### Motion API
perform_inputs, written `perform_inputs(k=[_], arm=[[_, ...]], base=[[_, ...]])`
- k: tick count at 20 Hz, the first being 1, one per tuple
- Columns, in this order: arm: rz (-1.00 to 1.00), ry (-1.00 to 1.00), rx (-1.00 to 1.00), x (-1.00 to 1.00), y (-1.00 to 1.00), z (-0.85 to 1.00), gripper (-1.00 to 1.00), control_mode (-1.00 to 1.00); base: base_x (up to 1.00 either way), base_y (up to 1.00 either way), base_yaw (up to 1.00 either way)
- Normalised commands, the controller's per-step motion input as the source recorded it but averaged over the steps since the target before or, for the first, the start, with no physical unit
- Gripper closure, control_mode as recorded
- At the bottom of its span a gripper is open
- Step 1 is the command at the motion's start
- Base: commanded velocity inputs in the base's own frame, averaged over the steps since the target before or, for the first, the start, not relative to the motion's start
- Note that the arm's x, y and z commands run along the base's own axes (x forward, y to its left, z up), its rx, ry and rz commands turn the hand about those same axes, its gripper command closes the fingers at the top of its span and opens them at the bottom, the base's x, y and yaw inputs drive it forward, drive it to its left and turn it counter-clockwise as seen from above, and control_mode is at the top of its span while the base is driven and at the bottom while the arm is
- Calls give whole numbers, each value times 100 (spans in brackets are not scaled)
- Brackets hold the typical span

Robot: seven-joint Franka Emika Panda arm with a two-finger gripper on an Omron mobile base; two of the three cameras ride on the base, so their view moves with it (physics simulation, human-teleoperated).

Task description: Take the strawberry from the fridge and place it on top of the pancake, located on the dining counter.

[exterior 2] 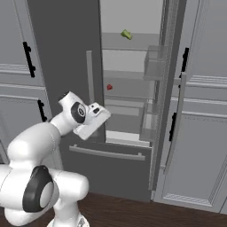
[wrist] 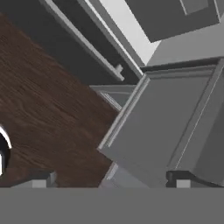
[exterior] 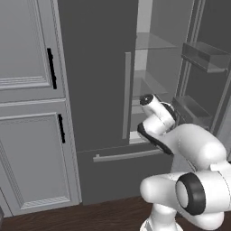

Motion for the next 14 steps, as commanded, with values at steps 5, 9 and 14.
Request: perform_inputs(k=[5, 9, 14], arm=[[-47, -45, 77, 0, 22, -40, -100, -100], [-35, -72, 42, 0, 39, -8, -100, -100], [-30, -73, 16, 0, 31, 64, -100, -100]], base=[[0, 0, 0], [0, 0, 0], [0, 0, 0]])
